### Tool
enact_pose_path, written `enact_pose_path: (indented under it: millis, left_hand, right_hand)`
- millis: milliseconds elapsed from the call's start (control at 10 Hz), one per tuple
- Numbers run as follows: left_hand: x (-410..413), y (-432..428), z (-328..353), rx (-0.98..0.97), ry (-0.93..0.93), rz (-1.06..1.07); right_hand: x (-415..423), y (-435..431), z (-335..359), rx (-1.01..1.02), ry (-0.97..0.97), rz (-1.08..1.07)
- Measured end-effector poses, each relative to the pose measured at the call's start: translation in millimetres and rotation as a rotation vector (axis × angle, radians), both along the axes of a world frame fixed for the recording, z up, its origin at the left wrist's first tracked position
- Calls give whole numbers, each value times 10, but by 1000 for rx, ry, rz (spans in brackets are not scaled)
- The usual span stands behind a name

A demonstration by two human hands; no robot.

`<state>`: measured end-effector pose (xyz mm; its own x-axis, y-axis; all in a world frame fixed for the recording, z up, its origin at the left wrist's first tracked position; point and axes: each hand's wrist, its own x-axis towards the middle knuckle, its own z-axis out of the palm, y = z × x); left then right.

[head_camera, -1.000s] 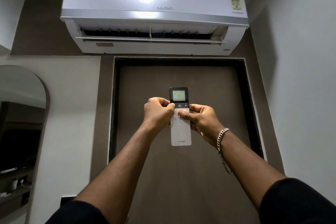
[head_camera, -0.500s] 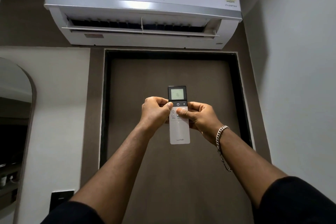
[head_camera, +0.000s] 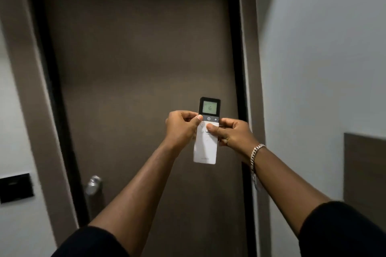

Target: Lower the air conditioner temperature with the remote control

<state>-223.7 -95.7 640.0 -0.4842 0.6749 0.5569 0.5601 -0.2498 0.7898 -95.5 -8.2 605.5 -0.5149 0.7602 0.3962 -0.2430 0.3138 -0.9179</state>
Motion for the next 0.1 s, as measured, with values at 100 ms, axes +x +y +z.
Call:
enact_pose_path:
  millis: [100]
  left_hand:
    - [309,489,-786,-188,-31,-93]
  right_hand:
    - [359,271,-815,-156,-40,-87]
